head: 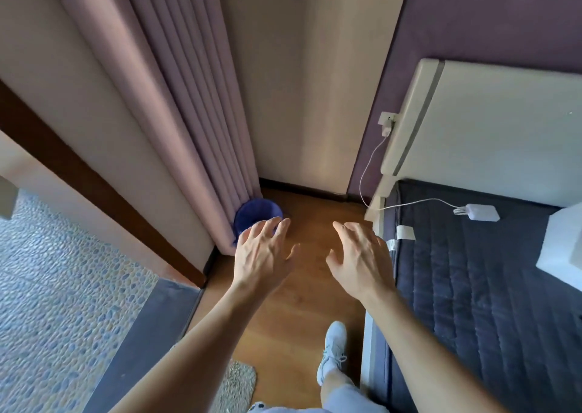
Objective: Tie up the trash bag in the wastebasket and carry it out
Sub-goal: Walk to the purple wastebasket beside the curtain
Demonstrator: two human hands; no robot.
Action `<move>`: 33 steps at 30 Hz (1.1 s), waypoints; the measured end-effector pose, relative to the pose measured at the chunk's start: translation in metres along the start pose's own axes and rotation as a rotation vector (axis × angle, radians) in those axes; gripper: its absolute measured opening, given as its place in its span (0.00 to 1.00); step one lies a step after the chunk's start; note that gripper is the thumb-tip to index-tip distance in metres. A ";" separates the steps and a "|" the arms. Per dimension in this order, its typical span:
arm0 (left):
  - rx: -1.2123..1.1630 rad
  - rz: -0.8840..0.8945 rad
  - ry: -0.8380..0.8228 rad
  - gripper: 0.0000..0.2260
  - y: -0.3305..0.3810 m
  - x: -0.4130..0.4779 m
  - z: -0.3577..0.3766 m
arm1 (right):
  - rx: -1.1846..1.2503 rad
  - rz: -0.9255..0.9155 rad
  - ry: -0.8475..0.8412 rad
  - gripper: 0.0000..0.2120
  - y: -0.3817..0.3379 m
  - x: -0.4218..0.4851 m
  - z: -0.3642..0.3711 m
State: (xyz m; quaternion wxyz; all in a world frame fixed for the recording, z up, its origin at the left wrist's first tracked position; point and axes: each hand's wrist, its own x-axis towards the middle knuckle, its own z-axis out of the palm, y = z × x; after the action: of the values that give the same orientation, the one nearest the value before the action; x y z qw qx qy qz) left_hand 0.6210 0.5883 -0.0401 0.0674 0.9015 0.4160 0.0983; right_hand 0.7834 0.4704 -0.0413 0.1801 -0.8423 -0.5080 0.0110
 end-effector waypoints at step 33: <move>-0.036 -0.512 0.031 0.25 -0.105 0.222 0.022 | -0.042 -0.378 -0.278 0.27 -0.026 0.345 0.078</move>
State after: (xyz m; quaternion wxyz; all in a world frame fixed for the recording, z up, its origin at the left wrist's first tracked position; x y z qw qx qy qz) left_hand 0.6893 0.8245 -0.0556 0.0998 0.7638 0.6298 0.0995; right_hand 0.9124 0.8009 -0.0497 0.0896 -0.7261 -0.6768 0.0820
